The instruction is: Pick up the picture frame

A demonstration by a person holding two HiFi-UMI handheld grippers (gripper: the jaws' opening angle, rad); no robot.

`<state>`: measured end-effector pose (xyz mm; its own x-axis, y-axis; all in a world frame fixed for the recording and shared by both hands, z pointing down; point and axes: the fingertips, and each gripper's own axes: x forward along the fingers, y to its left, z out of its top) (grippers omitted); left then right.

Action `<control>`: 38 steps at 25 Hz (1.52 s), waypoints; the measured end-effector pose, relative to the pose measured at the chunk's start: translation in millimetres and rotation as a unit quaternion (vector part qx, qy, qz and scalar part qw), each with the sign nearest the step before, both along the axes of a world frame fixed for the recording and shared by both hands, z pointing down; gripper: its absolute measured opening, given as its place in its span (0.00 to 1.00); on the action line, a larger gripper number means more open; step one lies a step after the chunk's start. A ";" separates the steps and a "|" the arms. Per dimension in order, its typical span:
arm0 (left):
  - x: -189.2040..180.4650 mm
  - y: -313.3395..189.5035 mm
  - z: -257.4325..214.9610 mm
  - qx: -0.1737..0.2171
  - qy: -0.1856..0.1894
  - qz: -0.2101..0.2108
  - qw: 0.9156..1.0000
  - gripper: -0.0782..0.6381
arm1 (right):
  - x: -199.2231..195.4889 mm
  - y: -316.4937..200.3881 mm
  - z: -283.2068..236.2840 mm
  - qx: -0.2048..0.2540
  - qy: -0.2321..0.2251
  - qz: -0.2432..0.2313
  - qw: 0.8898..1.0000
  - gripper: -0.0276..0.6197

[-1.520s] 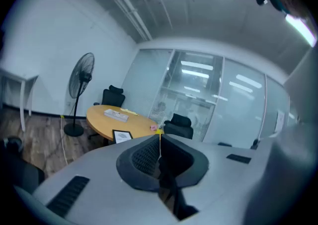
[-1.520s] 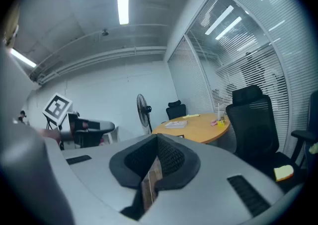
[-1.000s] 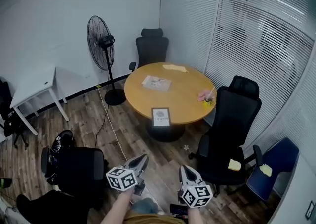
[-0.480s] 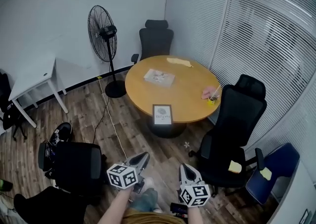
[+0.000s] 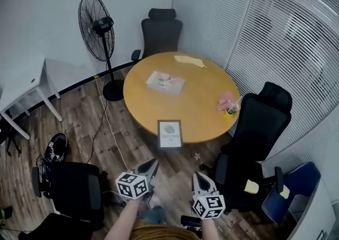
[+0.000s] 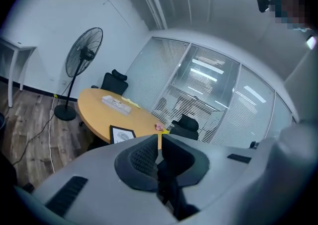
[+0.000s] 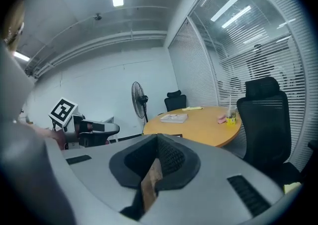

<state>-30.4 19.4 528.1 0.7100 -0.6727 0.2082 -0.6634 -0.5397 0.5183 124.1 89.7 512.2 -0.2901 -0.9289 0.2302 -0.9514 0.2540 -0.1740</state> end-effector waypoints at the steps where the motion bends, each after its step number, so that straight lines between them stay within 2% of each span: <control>1: 1.2 -14.7 1.1 0.001 -0.003 0.003 1.000 0.16 | 1.0 -15.7 0.5 -0.003 0.001 0.001 1.000 0.06; 4: -0.8 -54.2 9.1 -0.005 -0.008 0.011 1.000 0.19 | -1.7 -58.3 8.9 -0.012 0.012 -0.002 1.000 0.06; 7: -6.9 -88.0 18.7 -0.015 -0.007 0.019 1.000 0.23 | -11.0 -90.8 15.0 -0.021 0.058 -0.011 0.998 0.06; 9: -8.3 -106.7 25.1 -0.027 -0.001 0.025 0.999 0.26 | -12.6 -106.7 18.5 -0.025 0.081 -0.012 0.996 0.06; 13: -8.4 -128.1 36.1 -0.049 0.007 0.030 0.998 0.28 | -4.3 -126.2 19.6 -0.031 0.098 -0.002 0.995 0.06; 20: -4.0 -142.6 52.5 -0.070 0.001 0.039 0.997 0.30 | 8.7 -146.3 23.8 -0.041 0.088 0.018 0.995 0.06; 26: -3.1 -154.5 66.6 -0.086 0.000 0.032 0.996 0.32 | 3.2 -155.6 48.0 -0.060 0.083 -0.006 0.995 0.06; 38: 3.7 -174.8 112.3 -0.146 -0.004 0.006 0.989 0.33 | 22.4 -175.8 79.8 -0.098 0.089 -0.020 0.991 0.06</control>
